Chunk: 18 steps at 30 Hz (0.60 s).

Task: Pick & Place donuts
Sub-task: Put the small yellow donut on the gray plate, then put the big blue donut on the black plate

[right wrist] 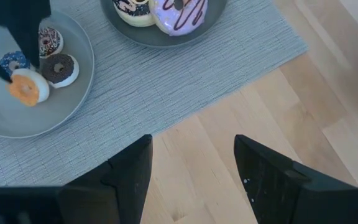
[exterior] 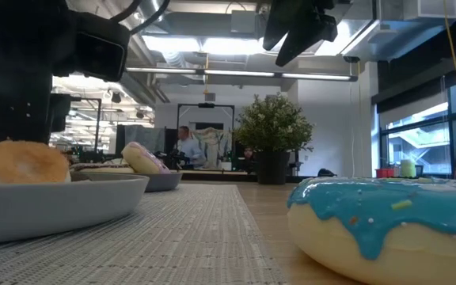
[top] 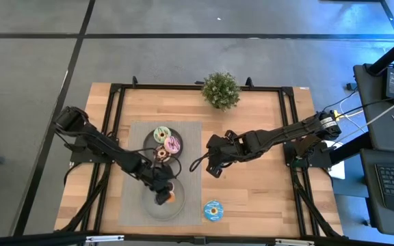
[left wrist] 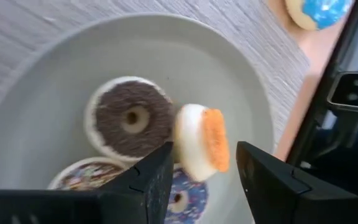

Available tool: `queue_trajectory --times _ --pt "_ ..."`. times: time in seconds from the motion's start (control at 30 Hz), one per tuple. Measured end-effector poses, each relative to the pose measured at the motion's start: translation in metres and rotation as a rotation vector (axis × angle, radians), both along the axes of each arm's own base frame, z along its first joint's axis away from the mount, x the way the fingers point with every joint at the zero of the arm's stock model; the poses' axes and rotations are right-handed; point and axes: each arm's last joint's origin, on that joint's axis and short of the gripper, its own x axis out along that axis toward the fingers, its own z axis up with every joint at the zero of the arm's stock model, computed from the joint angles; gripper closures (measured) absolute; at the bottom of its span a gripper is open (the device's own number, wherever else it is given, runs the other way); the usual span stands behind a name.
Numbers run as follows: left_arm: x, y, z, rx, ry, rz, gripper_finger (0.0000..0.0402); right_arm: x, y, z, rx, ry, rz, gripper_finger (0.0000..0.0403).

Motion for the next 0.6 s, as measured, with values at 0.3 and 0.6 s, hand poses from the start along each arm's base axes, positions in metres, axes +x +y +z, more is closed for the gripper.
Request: queue_trajectory --times 0.3,0.6 --pt "-0.0031 0.0027 0.0086 0.022 -0.031 -0.006 0.0231 -0.0004 0.0 -0.0002 -0.001 0.004 0.0 0.0175" --pt "-0.0091 0.0035 0.0054 0.047 0.032 -0.009 0.0234 -0.0004 -0.0001 -0.0002 -0.001 0.004 0.0 0.0175"
